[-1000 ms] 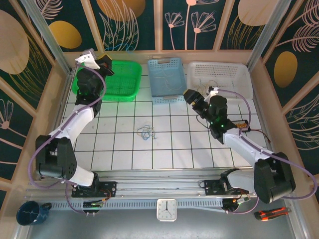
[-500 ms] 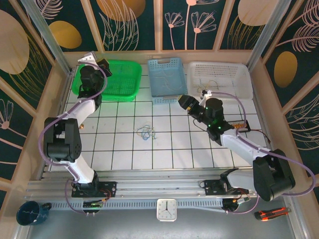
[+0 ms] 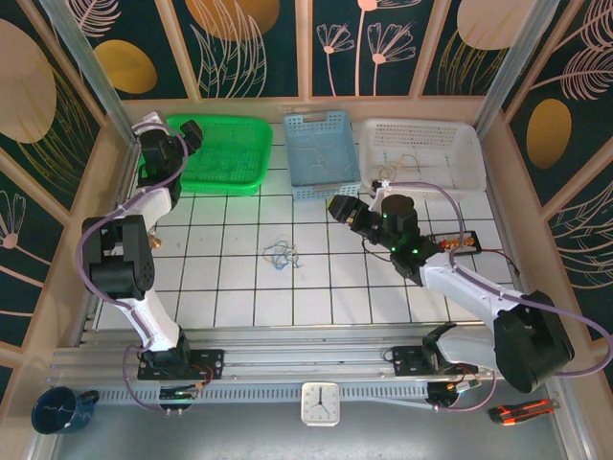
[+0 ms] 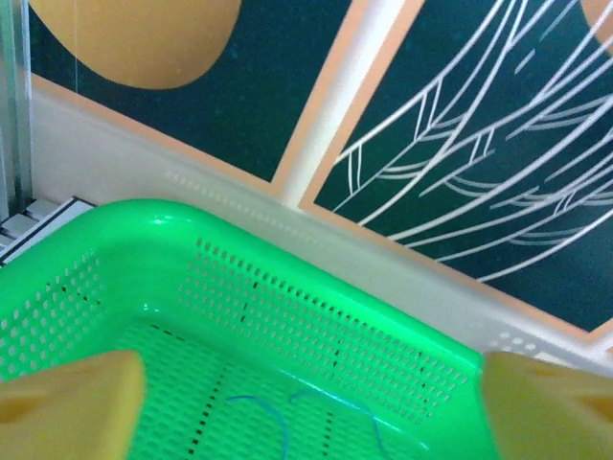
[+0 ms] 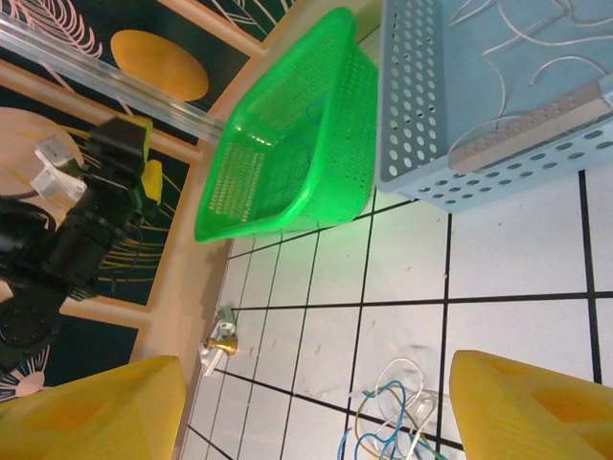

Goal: Untangle the cables

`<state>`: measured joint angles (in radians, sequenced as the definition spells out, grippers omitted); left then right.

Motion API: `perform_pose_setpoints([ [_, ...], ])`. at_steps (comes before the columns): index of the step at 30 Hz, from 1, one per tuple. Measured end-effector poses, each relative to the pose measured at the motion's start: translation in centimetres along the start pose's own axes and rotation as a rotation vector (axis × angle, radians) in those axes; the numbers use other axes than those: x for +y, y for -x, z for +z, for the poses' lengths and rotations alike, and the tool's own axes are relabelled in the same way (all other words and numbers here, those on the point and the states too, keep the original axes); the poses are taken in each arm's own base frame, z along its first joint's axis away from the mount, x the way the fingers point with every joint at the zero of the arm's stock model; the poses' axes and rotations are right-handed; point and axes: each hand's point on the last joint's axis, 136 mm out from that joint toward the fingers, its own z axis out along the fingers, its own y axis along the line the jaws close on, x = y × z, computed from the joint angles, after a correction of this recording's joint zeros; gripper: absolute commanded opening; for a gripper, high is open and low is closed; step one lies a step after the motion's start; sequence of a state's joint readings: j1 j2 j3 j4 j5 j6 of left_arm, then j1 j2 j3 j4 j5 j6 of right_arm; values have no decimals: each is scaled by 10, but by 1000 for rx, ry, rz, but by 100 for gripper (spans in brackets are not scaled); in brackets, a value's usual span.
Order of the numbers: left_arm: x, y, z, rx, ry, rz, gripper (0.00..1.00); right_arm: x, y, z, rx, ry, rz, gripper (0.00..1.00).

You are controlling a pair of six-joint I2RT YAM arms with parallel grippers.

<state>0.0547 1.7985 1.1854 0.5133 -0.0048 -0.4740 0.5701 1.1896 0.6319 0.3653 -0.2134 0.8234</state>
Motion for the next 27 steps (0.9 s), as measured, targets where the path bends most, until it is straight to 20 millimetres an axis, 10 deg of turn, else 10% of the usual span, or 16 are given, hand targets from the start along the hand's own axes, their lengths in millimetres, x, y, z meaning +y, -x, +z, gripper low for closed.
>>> perform_pose_setpoints([
  [6,-38,27,0,-3,-146,-67,99,2,-3,-2,-3,-15,-23,73],
  [14,-82,8,-37,115,-320,-110,99,1,-1,-9,-20,-41,-65,73],
  [21,-145,-69,-125,304,-486,-60,95,-7,-8,-10,-2,-68,-93,72],
  [27,-146,-175,-195,548,-477,21,82,-27,-40,-6,73,-105,-96,72],
])
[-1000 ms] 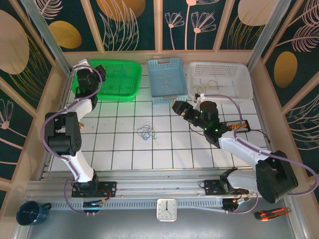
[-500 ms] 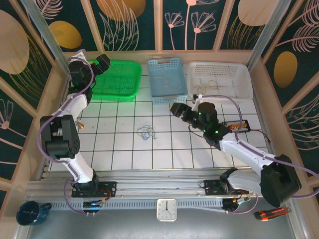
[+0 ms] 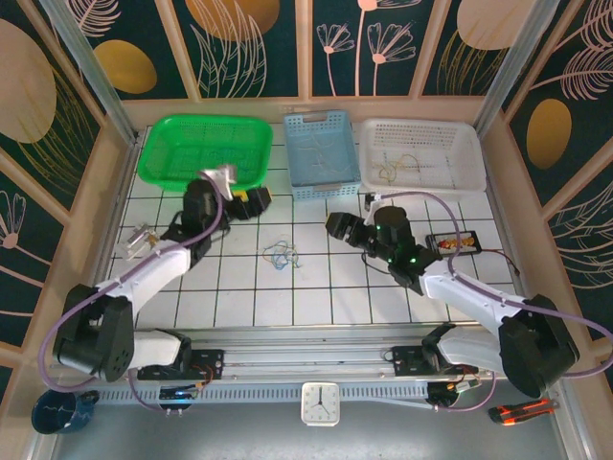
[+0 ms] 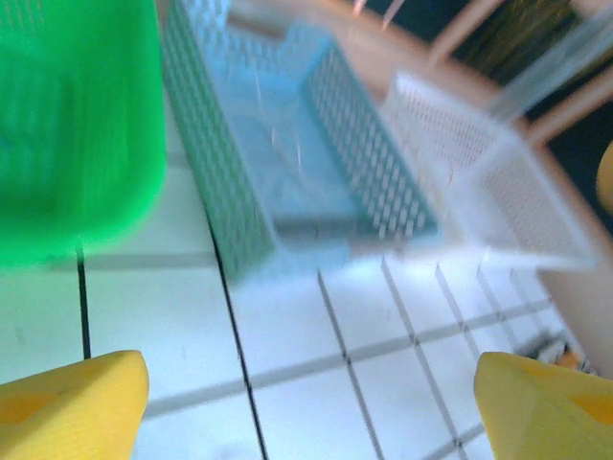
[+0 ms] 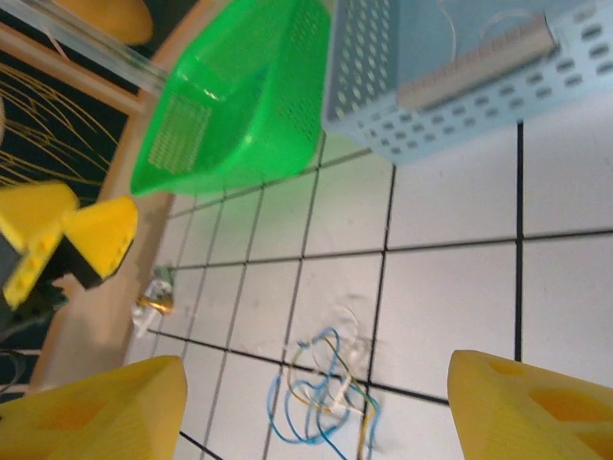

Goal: Untangle the cables

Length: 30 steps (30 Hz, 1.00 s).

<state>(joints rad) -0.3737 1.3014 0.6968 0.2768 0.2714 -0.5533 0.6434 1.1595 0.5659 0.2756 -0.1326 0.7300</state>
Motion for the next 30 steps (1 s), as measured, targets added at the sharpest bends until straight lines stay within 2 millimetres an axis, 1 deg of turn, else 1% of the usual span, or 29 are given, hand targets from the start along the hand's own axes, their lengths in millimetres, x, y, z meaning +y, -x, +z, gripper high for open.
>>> perform_pose_setpoints([
  [2,-2,-38,1,81,29,16,76,-5,-12,3,29,-13,-3,72],
  [4,2,-71,0,146,72,37,64,-7,-21,7,51,-20,-7,71],
  [6,11,-90,-1,182,120,46,55,-6,-27,10,64,-21,-14,71],
  [7,16,-98,-2,194,142,49,53,-6,-30,11,72,-20,-17,71],
  [12,23,-110,2,210,188,54,50,-5,-43,18,96,-25,-31,70],
  [16,25,-125,8,247,196,57,44,-6,-49,22,110,-31,-36,70],
  [21,26,-138,14,280,200,59,37,-8,-49,23,106,-41,-38,70],
  [26,25,-143,18,287,194,64,36,-8,-49,23,101,-46,-38,70],
  [27,25,-144,19,287,194,64,34,-8,-49,23,101,-46,-38,70],
  [30,27,-146,21,290,199,59,24,-8,-48,23,100,-46,-38,70],
])
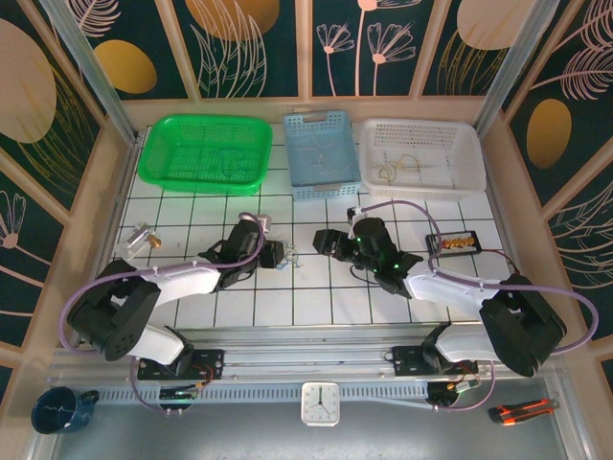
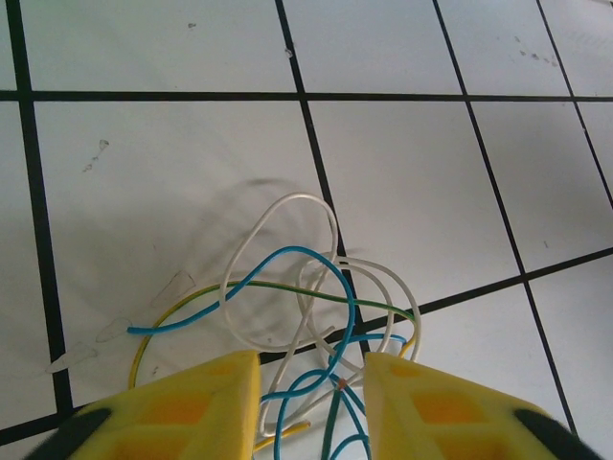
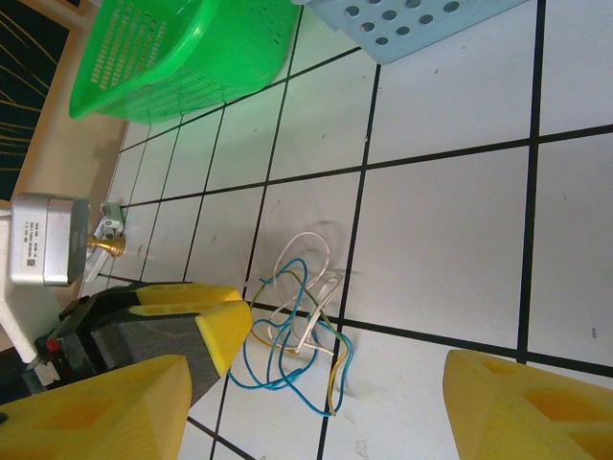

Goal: Untangle the cables

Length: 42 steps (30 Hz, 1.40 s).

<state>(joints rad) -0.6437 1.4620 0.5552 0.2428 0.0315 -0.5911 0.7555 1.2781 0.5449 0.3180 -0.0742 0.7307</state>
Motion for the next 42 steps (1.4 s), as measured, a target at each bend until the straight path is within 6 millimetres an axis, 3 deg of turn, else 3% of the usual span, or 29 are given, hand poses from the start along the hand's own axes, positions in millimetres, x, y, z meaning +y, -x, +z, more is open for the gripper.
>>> perform_pose_setpoints([
  [4,3,-3,4,9,13,-3,0,0,1,0,-4,-1,0,70],
  [10,-7,9,1,-13,-5,6,0,2,1,-1,-5,5,-8,70],
  [13,-30,39,-15,-74,-59,13,0,7,0,-1,-4,23,-39,70],
  [18,-84,102,-54,-198,-202,41,0,20,-1,-1,-7,69,-150,72],
  [21,-104,121,-69,-230,-263,54,0,27,5,-3,-23,86,-226,72],
  [29,-116,120,-73,-197,-306,65,0,52,28,-11,-94,128,-356,72],
  [35,-125,125,-79,-198,-340,65,0,48,31,-11,-102,120,-370,71],
  [42,-132,126,-83,-190,-374,68,0,29,43,-18,-122,110,-340,68],
])
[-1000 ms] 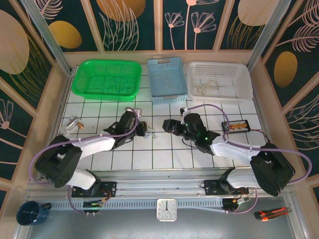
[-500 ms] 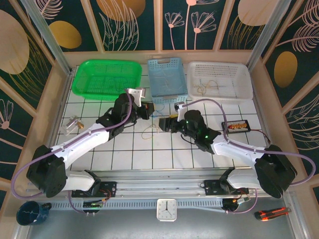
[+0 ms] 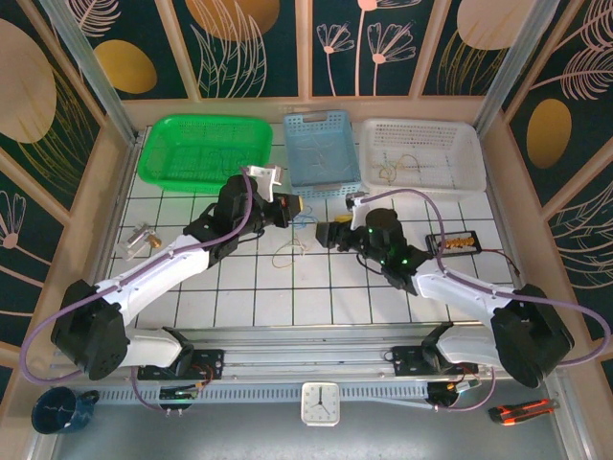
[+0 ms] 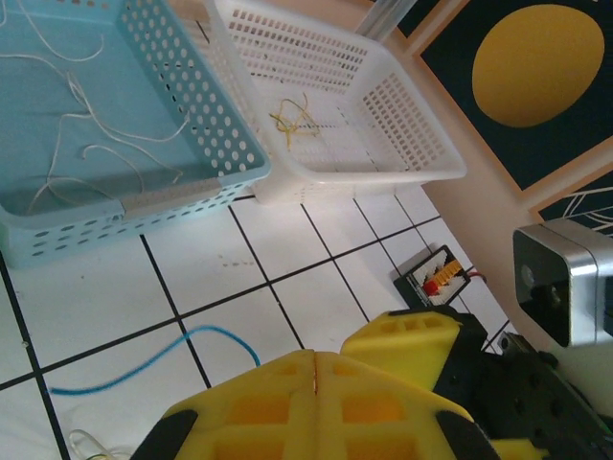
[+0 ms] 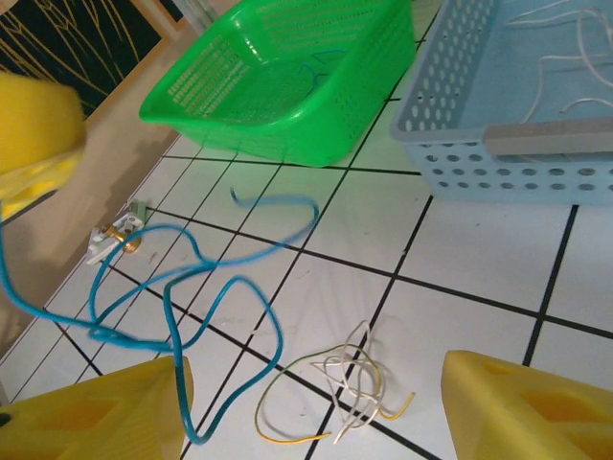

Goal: Untangle the cables

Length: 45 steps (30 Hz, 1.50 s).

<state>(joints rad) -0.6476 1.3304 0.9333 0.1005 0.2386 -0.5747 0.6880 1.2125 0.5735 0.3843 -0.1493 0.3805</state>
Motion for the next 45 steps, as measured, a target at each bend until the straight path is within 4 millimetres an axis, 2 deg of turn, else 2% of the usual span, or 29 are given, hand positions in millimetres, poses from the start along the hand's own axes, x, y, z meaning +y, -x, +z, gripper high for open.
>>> perform_pose_setpoints([
  [5,-3,-2,0,9,-16,-7,0,1,3,-1,0,29,7,66],
  [16,-9,-1,0,11,-48,-29,0,17,5,1,-2,116,24,53],
  [18,-10,0,0,10,-51,-31,0,17,3,4,6,124,35,43],
  [22,-11,1,0,7,-58,-37,0,15,-4,10,28,130,46,5],
  [23,-13,3,-1,4,-62,-39,0,14,-6,11,33,129,49,0],
  [28,-30,25,-5,-41,-103,-42,0,5,-7,14,26,95,68,0],
  [33,-54,60,-16,-113,-142,-27,0,-31,-18,8,-5,8,127,0],
  [36,-65,68,-20,-111,-144,-23,0,-29,-9,2,-60,27,138,0],
  [42,-85,98,-35,-156,-141,13,0,-15,19,-10,-185,84,134,0],
  [45,-88,106,-39,-165,-128,30,0,-14,23,-14,-213,95,135,0],
])
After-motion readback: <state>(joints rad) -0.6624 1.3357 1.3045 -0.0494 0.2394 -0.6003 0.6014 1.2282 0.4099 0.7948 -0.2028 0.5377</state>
